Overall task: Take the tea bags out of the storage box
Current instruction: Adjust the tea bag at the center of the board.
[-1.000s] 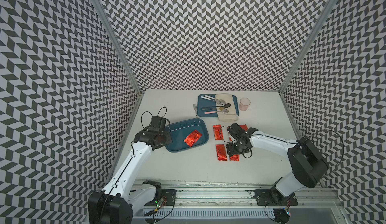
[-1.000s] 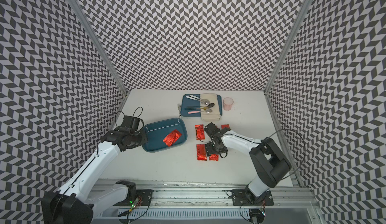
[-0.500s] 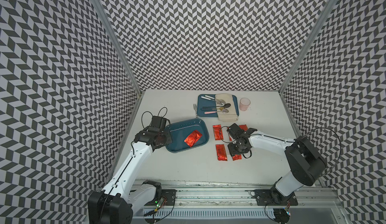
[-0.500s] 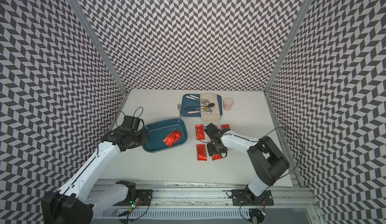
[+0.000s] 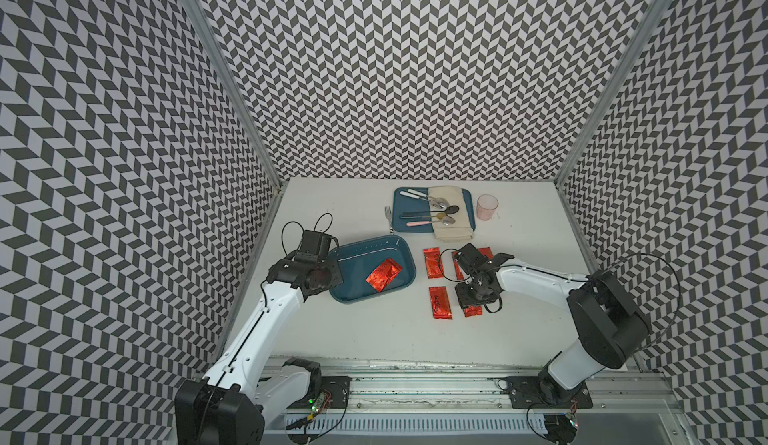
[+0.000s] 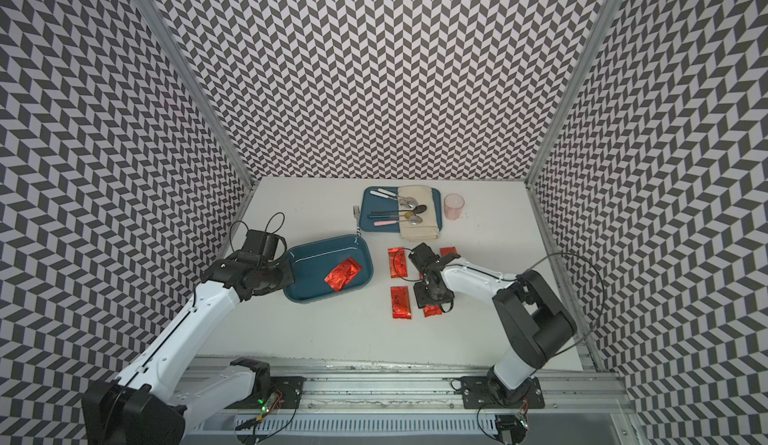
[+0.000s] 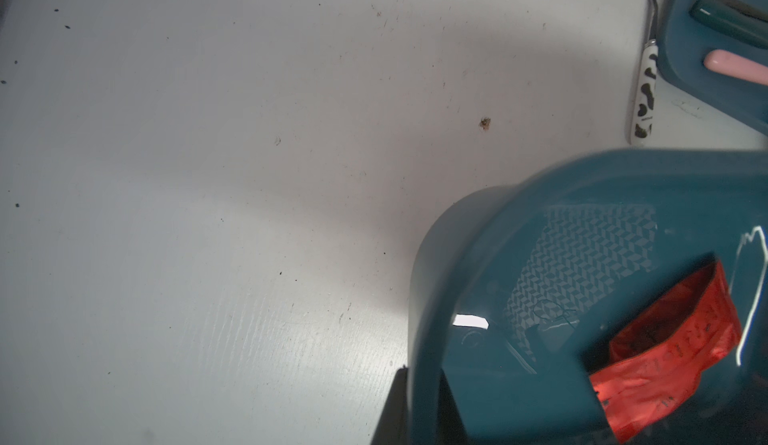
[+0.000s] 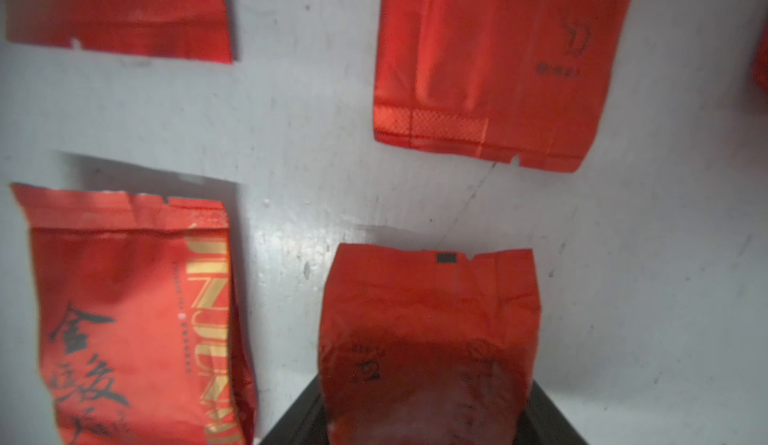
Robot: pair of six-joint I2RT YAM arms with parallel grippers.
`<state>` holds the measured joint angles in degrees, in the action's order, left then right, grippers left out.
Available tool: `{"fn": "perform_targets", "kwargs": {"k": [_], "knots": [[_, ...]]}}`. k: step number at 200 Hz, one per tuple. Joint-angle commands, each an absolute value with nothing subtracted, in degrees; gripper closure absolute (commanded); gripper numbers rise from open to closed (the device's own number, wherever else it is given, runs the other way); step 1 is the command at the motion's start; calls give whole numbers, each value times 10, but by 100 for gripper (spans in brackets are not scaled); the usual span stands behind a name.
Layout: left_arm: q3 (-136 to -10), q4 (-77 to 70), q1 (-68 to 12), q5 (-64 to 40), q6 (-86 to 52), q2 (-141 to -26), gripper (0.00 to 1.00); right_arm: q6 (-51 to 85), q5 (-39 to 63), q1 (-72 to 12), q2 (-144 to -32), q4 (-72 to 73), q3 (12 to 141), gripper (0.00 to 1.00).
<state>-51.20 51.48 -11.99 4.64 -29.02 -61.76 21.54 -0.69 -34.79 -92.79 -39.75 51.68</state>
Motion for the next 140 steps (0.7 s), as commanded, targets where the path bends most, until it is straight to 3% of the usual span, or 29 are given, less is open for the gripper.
{"fn": "perform_targets", "kwargs": {"k": [1, 29, 82, 140], "knots": [[-511, 502, -121, 43, -291, -605, 100, 221, -13, -343, -913, -388, 509, 39], [-511, 502, -121, 43, -290, -606, 100, 221, -12, -342, -909, -388, 503, 37], [-511, 502, -122, 45, -291, -606, 100, 224, -4, -342, -890, -396, 508, 20], [-511, 503, -121, 44, -291, -605, 100, 189, -3, -343, -800, -468, 630, 20]]}}
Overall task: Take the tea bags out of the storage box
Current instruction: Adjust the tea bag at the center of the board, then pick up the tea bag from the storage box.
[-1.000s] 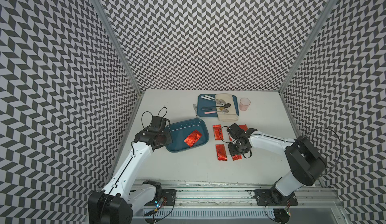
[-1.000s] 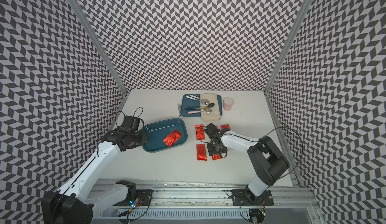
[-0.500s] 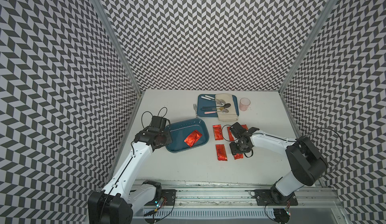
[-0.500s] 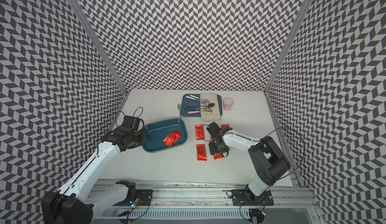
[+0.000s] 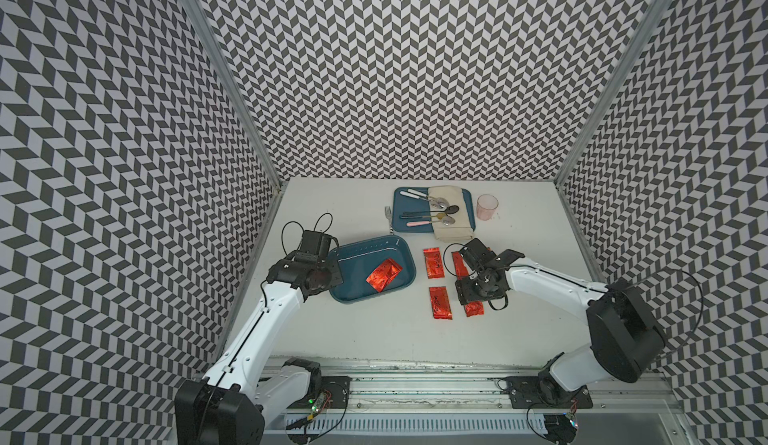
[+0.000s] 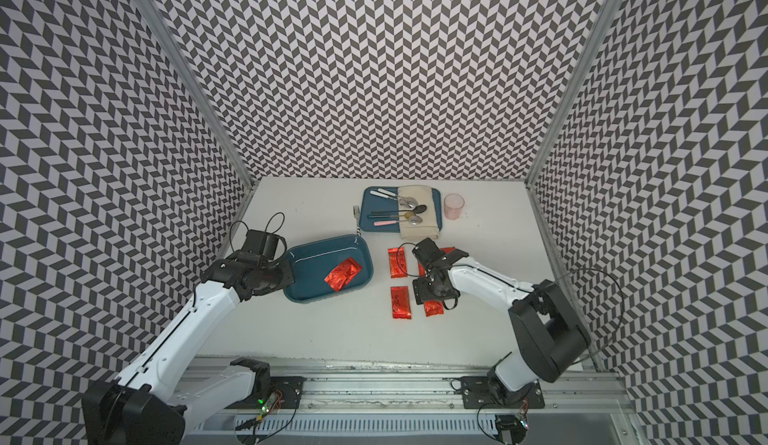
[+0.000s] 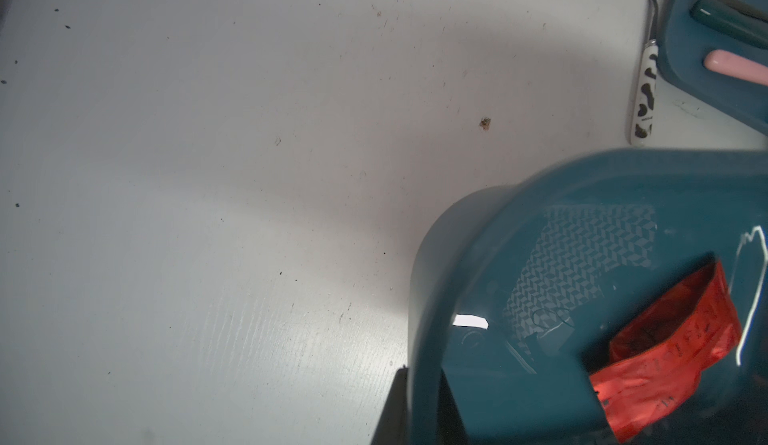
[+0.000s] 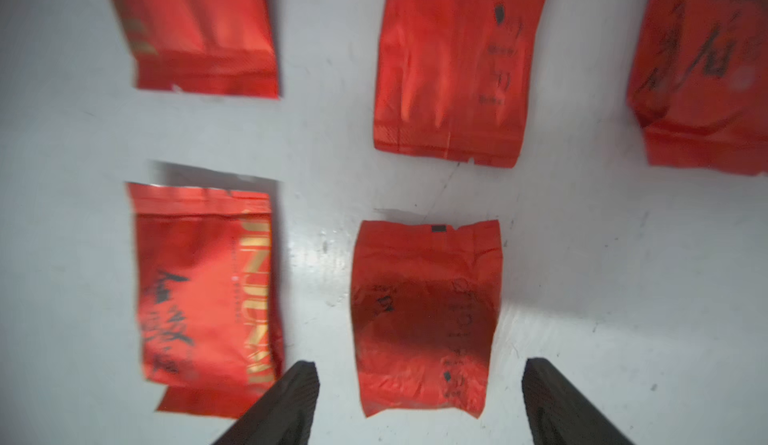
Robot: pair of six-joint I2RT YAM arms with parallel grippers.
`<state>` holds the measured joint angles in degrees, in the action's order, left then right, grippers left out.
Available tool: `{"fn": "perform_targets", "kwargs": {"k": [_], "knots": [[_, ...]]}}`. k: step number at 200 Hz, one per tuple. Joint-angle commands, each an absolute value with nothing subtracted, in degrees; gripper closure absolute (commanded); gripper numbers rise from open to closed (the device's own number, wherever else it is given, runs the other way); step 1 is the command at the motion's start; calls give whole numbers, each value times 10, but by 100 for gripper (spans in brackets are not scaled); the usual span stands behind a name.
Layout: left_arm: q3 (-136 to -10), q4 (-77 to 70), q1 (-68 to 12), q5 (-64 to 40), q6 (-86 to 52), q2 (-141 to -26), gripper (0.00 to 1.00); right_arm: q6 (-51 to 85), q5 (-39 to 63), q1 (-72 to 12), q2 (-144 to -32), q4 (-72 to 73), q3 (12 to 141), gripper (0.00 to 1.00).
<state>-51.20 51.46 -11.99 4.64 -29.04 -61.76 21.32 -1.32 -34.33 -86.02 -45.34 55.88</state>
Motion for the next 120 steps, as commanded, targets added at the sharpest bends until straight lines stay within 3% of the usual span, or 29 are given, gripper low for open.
{"fn": "perform_targets", "kwargs": {"k": [1, 19, 45, 74, 120], "knots": [[-511, 503, -121, 44, -291, -605, 100, 189, -1, -343, -798, -468, 635, 20], [-512, 503, -121, 44, -291, -606, 100, 201, 38, -370, -790, -461, 711, 26], [-512, 504, -121, 44, -292, -605, 100, 198, 92, -476, -835, -422, 805, 30], [-511, 504, -123, 46, -292, -602, 100, 85, 103, -555, -930, -398, 888, 36], [-511, 504, -133, 44, -293, -596, 100, -128, 61, -555, -1059, -445, 1011, 39]]}}
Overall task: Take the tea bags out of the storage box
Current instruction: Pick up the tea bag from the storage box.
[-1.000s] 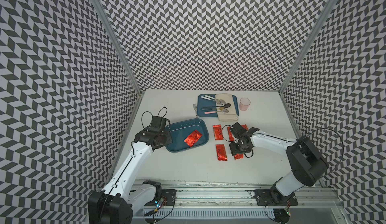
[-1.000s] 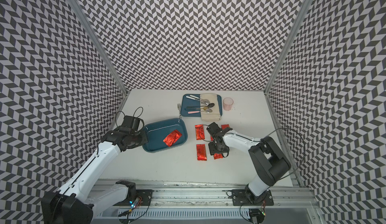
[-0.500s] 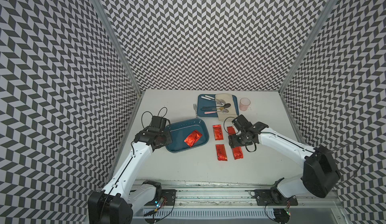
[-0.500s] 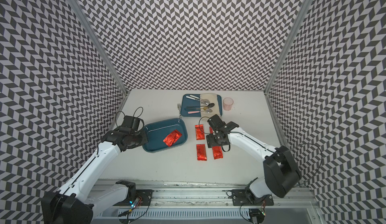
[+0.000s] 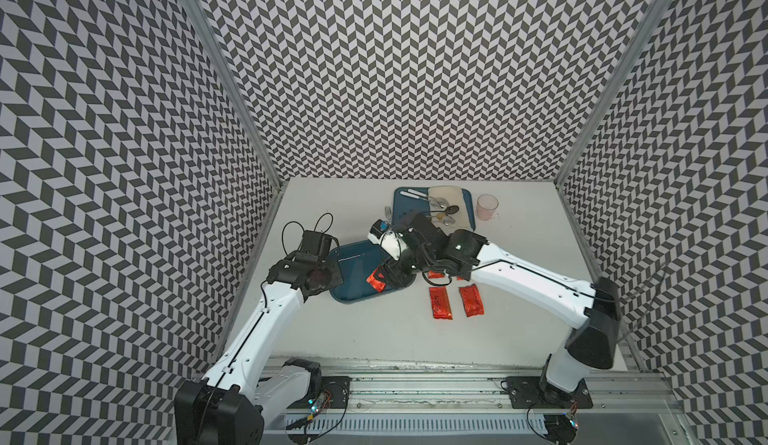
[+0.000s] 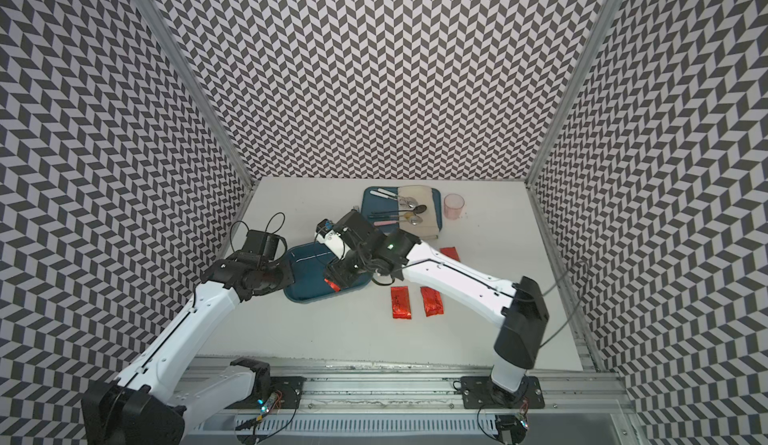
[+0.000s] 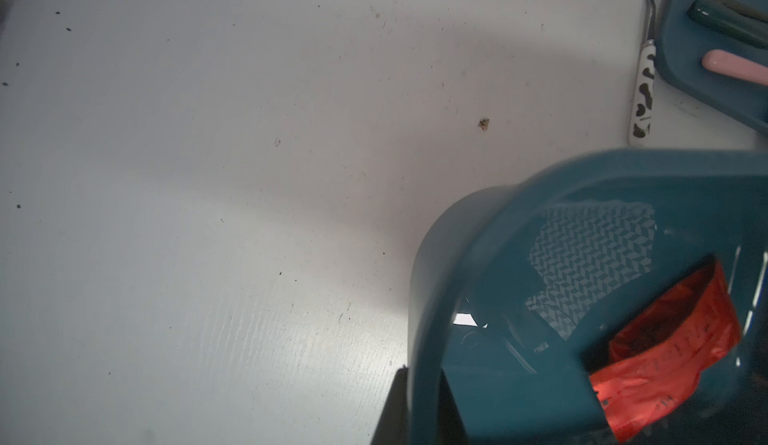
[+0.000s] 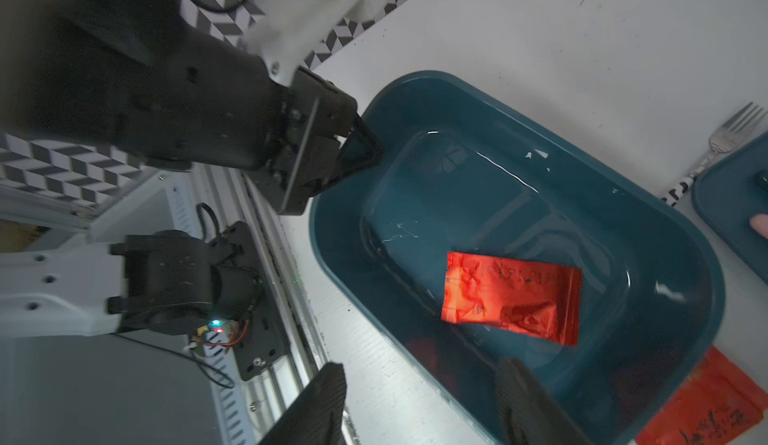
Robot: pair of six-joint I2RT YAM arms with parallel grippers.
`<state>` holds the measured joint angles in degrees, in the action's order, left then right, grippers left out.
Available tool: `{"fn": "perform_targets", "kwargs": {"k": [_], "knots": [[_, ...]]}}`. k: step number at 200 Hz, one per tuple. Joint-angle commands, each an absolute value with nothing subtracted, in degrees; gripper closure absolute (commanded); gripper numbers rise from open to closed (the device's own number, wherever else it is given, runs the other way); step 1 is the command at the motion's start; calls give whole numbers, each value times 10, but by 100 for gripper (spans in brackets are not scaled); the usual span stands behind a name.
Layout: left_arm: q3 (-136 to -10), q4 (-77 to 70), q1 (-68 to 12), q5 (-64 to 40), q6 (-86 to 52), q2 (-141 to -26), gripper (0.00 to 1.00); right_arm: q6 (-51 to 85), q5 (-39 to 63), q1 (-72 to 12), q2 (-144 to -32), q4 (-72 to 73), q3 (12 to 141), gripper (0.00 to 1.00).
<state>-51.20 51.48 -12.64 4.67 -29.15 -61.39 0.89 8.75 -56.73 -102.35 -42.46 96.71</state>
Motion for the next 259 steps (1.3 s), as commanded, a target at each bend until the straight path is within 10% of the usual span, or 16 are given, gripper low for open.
{"fn": "perform_targets", "kwargs": {"k": [1, 94, 259], "knots": [[-511, 504, -133, 44, -292, -596, 100, -133, 63, -555, -1060, -445, 1012, 39], [-507, 490, -167, 9, -270, -571, 100, -525, 86, -544, -1074, -430, 987, 34], [-505, 490, -195, 11, -272, -569, 100, -635, 204, -489, -1142, -457, 969, 33]]}}
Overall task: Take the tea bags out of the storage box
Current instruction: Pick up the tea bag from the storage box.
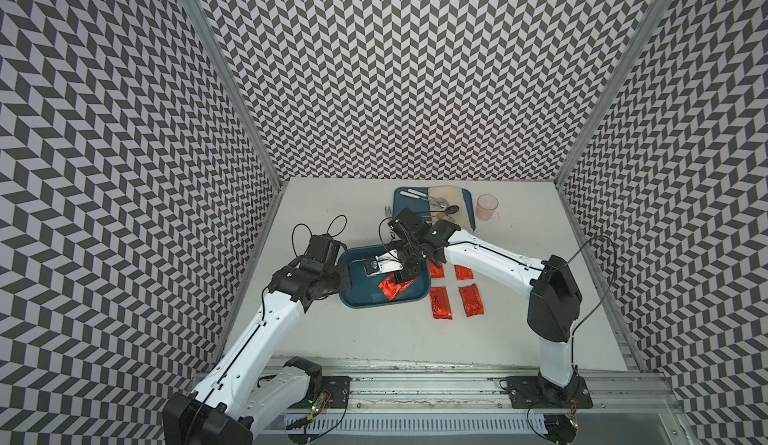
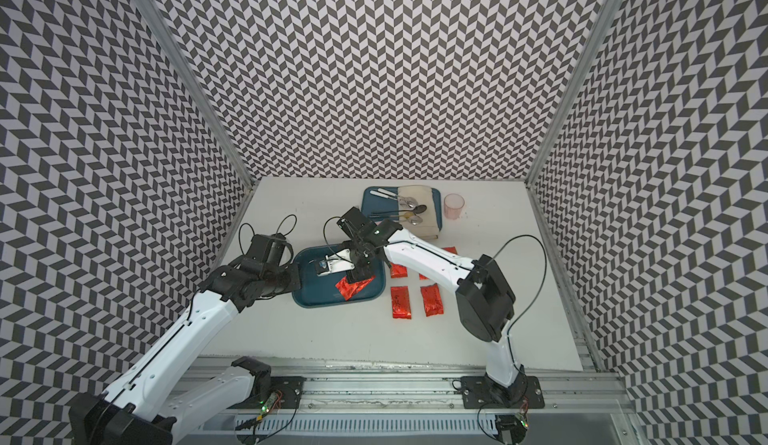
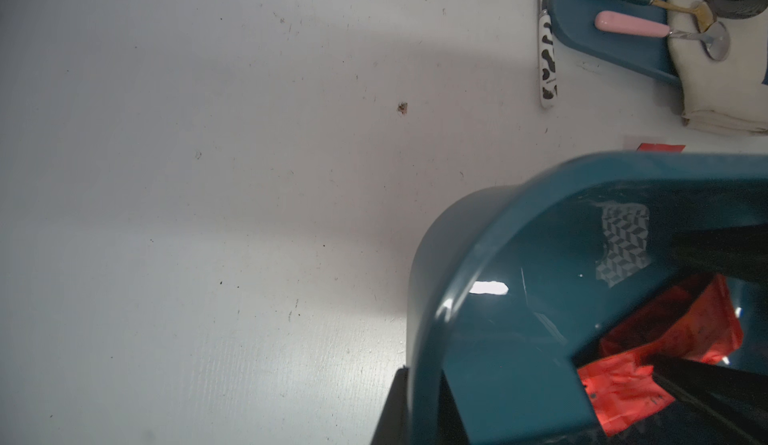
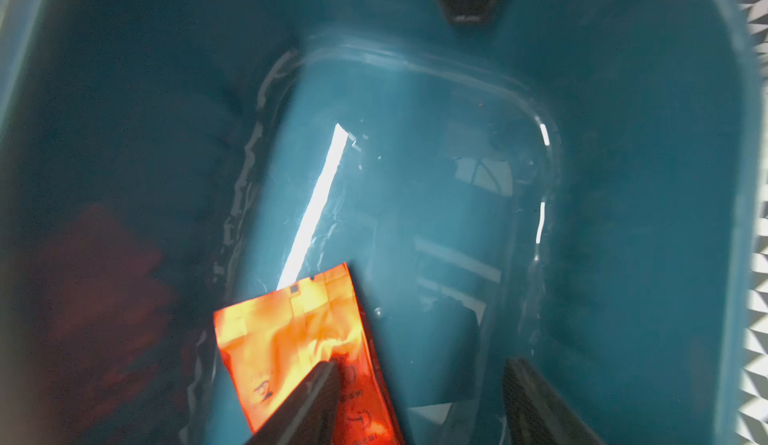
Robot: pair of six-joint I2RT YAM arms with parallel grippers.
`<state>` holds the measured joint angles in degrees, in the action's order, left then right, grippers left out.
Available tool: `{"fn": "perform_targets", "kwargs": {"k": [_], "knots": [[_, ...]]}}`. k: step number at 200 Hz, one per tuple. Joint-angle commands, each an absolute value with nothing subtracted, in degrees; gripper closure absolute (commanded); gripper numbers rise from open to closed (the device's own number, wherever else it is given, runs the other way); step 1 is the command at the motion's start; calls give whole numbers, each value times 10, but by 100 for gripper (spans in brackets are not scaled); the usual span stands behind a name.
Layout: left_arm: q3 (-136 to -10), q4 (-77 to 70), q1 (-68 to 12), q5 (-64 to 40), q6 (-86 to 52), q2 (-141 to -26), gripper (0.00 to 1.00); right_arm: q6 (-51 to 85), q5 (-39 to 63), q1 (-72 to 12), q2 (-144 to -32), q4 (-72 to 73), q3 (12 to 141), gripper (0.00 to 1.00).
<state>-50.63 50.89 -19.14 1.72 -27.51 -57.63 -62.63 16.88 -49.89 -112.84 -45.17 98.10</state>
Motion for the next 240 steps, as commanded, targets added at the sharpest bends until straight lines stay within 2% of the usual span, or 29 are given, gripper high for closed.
{"fn": "perform_targets", "kwargs": {"k": [1, 59, 86, 118, 152, 200, 240], "knots": [[-505, 490, -195, 11, -272, -569, 100, -635, 204, -489, -1142, -457, 968, 33], [-505, 490, -195, 12, -273, -569, 100, -633, 211, -483, -1142, -457, 945, 42], [-505, 490, -194, 11, -273, -569, 100, -627, 216, -480, -1139, -455, 934, 56], [-505, 490, -194, 13, -273, -569, 100, -622, 214, -479, -1130, -452, 927, 66], [-504, 490, -194, 15, -275, -567, 100, -609, 207, -478, -1121, -445, 925, 100], [-505, 491, -195, 17, -276, -572, 100, -582, 203, -478, -1078, -413, 936, 100], [-506, 493, -195, 23, -280, -577, 100, -472, 184, -475, -1042, -362, 960, 100]]}}
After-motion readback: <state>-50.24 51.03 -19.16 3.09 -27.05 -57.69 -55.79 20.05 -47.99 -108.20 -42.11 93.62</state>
